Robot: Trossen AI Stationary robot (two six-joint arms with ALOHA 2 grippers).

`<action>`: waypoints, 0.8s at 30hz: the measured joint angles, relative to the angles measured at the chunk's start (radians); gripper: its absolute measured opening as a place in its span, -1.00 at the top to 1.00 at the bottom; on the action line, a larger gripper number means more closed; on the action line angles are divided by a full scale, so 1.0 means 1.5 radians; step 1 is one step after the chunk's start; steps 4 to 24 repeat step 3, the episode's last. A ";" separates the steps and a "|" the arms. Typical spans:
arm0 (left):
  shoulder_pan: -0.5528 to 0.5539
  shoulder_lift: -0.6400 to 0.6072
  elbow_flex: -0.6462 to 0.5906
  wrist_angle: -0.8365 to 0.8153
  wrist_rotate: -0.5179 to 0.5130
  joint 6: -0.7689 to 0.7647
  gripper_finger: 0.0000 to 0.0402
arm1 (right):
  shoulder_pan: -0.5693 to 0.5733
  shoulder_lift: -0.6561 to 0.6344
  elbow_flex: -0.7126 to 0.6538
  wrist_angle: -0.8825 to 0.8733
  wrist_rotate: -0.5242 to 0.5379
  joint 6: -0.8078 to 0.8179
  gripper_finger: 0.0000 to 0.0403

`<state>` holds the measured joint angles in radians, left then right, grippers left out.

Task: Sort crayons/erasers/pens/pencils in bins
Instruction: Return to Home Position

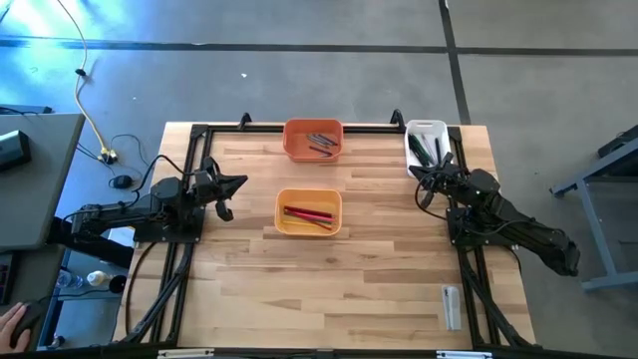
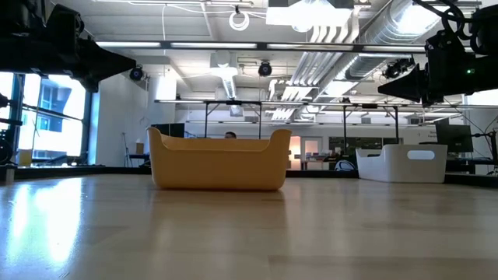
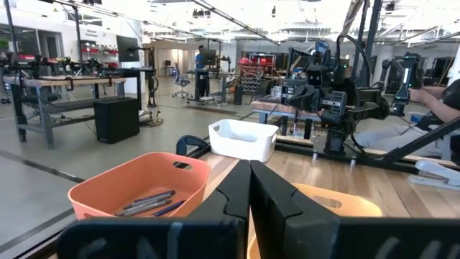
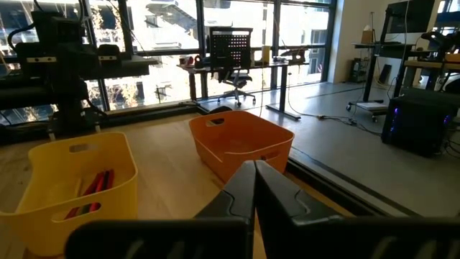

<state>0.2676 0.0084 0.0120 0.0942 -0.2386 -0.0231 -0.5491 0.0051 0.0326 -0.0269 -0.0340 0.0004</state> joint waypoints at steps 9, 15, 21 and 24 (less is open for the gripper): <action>0.000 0.000 0.000 0.000 0.000 0.000 1.00 | 0.000 0.000 0.000 0.000 0.000 0.000 1.00; 0.000 0.000 0.000 0.000 0.000 0.000 1.00 | 0.000 0.000 0.000 0.000 0.000 0.000 1.00; 0.000 0.000 0.000 0.000 0.000 0.000 1.00 | 0.000 0.000 0.000 0.000 0.000 0.000 1.00; 0.000 0.000 0.000 0.000 0.000 0.000 1.00 | 0.000 0.000 0.000 0.000 0.000 0.000 1.00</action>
